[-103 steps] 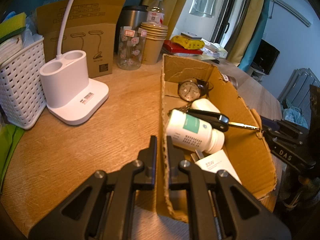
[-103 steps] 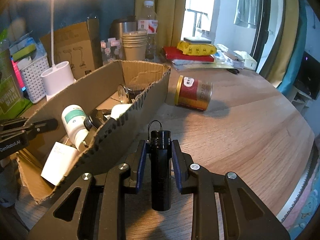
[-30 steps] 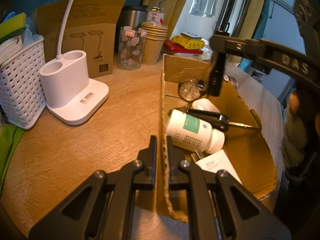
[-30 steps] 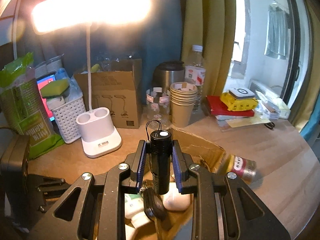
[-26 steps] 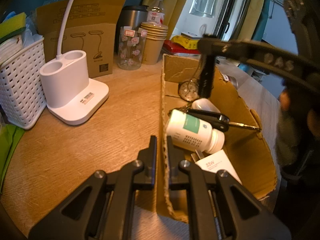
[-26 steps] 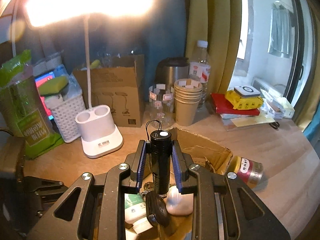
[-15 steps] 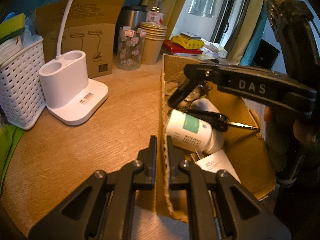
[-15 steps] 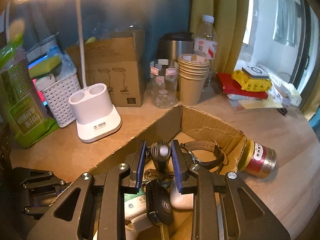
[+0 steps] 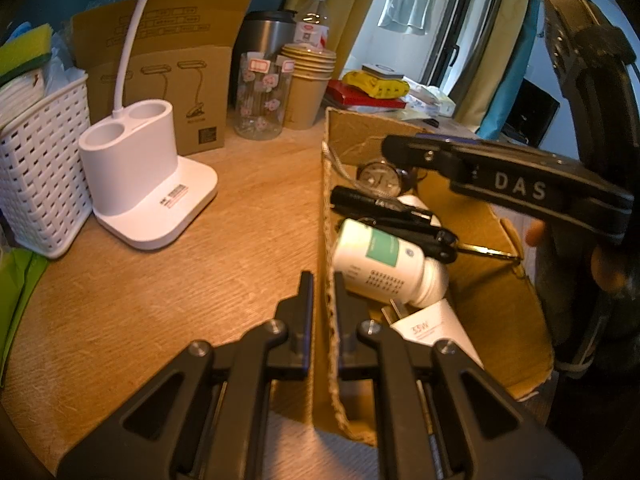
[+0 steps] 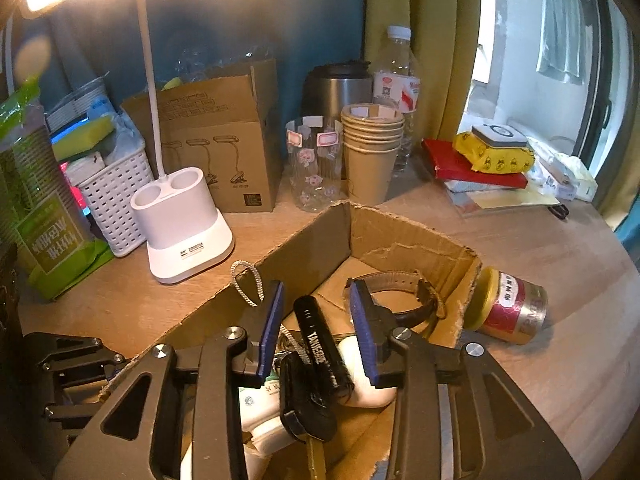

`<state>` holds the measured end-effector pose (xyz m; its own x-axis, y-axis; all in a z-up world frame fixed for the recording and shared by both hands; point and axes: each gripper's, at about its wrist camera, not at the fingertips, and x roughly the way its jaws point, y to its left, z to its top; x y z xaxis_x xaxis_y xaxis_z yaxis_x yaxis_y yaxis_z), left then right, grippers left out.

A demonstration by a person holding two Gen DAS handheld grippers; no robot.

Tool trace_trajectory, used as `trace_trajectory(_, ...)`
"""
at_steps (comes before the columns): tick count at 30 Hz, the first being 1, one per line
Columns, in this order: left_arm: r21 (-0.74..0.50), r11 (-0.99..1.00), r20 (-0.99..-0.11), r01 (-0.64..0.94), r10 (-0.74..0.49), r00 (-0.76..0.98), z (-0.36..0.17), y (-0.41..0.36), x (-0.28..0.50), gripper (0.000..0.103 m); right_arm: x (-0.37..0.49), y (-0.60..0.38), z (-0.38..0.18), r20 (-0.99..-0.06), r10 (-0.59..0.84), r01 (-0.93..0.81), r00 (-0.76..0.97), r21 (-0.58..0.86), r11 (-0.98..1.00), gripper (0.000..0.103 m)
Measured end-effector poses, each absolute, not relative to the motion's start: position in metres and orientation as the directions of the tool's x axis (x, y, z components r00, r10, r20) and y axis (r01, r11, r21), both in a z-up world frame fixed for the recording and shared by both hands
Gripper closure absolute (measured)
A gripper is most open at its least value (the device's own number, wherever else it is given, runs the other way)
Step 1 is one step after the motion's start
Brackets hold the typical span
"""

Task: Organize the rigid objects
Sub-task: 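Lift the flashlight into the box and open the right gripper, then move the right gripper to the red-gold can lying on the table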

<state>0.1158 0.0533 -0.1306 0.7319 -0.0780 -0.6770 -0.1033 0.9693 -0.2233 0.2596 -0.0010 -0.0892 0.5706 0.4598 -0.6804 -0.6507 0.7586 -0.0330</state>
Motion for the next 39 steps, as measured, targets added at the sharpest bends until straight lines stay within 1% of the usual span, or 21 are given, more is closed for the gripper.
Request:
trace_trajectory(2, -0.223, 0.969, -0.677, -0.103, -0.078, 0.732, -0.131, 0.053, 0.116, 0.094, 0.259, -0.006, -0.086, -0.672, 0.458, -0.640, 0.582, -0.031, 0.768, 0.066)
trace_trajectory(6, -0.223, 0.969, -0.677, -0.103, -0.078, 0.732, -0.131, 0.053, 0.116, 0.094, 0.259, -0.019, -0.076, -0.651, 0.462, -0.624, 0.602, -0.023, 0.781, 0.054)
trace_trajectory(9, -0.223, 0.969, -0.677, -0.103, -0.078, 0.732, -0.131, 0.053, 0.116, 0.094, 0.259, -0.031, -0.067, -0.629, 0.459, -0.603, 0.627, -0.019, 0.798, 0.050)
trace_trajectory(22, -0.223, 0.969, -0.677, -0.103, -0.078, 0.732, -0.131, 0.053, 0.116, 0.094, 0.272, -0.080, -0.054, -0.590, 0.413, -0.505, 0.694, 0.010, 0.863, 0.047)
trace_trajectory(26, -0.223, 0.969, -0.677, -0.103, -0.078, 0.732, -0.131, 0.053, 0.116, 0.094, 0.278, -0.092, -0.056, -0.588, 0.383, -0.468, 0.713, 0.008, 0.884, 0.042)
trace_trajectory(33, -0.223, 0.969, -0.677, -0.103, -0.078, 0.732, -0.131, 0.053, 0.116, 0.094, 0.294, -0.117, -0.064, -0.580, 0.329, -0.393, 0.745, 0.016, 0.919, 0.037)
trace_trajectory(39, -0.223, 0.969, -0.677, -0.103, -0.078, 0.732, -0.131, 0.053, 0.116, 0.094, 0.305, -0.130, -0.071, -0.570, 0.305, -0.357, 0.763, 0.022, 0.934, 0.036)
